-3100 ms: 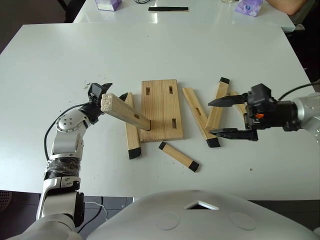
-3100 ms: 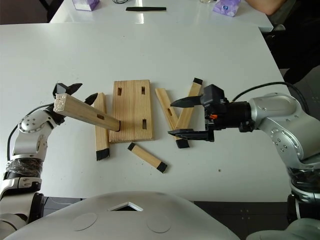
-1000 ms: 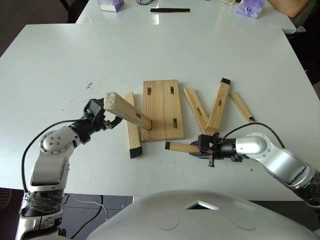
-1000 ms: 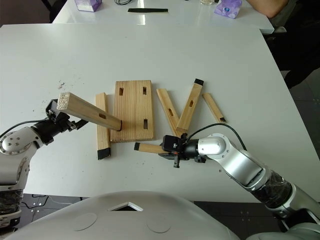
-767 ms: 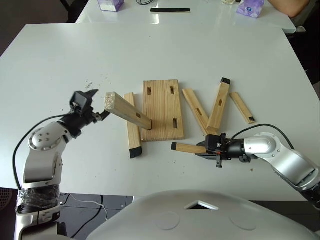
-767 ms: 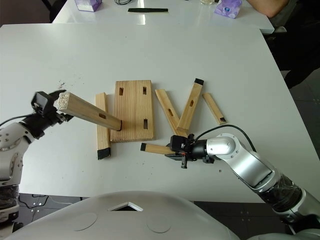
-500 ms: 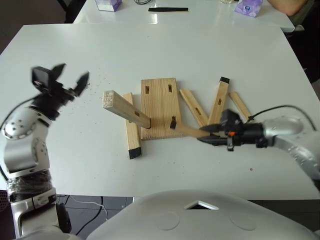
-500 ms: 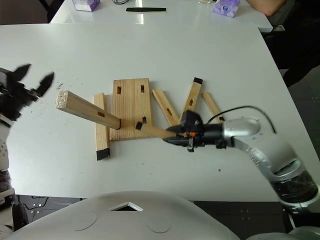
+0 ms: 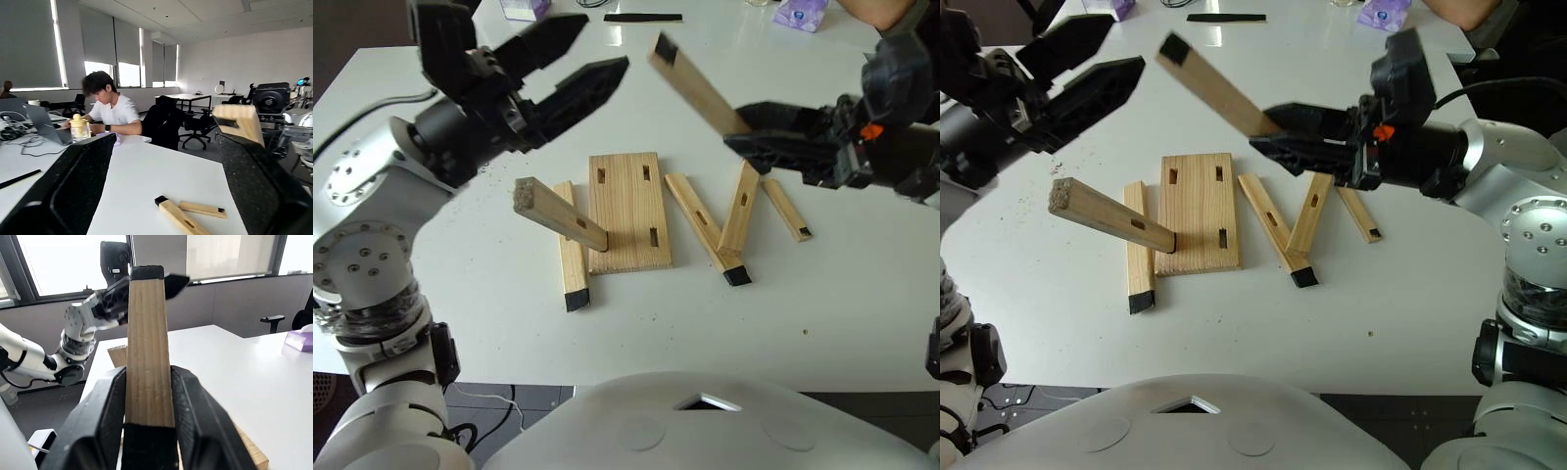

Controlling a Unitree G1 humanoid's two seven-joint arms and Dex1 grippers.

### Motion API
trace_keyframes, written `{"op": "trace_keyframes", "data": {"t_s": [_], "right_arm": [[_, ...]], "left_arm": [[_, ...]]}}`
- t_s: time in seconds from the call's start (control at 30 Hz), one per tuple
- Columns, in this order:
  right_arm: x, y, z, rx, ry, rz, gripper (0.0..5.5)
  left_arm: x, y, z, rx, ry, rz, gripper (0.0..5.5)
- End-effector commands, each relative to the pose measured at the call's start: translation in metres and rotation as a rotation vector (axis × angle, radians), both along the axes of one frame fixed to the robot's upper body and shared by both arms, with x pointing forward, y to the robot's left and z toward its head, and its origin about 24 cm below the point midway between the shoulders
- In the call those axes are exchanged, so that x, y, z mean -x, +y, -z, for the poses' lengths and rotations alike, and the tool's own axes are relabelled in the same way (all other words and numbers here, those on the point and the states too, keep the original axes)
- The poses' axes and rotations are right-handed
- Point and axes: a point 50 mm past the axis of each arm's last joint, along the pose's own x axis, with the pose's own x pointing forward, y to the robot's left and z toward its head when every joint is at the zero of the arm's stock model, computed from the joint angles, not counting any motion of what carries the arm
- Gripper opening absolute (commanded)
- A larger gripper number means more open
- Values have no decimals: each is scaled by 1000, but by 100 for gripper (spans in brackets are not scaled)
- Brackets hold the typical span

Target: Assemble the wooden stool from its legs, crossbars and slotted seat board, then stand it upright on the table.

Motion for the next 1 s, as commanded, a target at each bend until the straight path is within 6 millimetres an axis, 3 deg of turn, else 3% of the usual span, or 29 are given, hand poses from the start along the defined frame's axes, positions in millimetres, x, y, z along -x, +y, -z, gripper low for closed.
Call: {"op": "trace_keyframes", "data": {"t_s": [0.03,0.3,0.57,1.0], "right_arm": [[4,5,-6,-57,-13,-34,130],[2,16,4,-102,11,-54,130],[0,26,16,-44,10,-87,130],[-7,14,7,-113,-10,-27,130]], "left_arm": [[2,-6,-4,40,40,110,377],[0,-19,-10,61,25,253,377],[-10,-20,-6,53,30,233,377],[-22,22,-14,13,-6,77,377]]}}
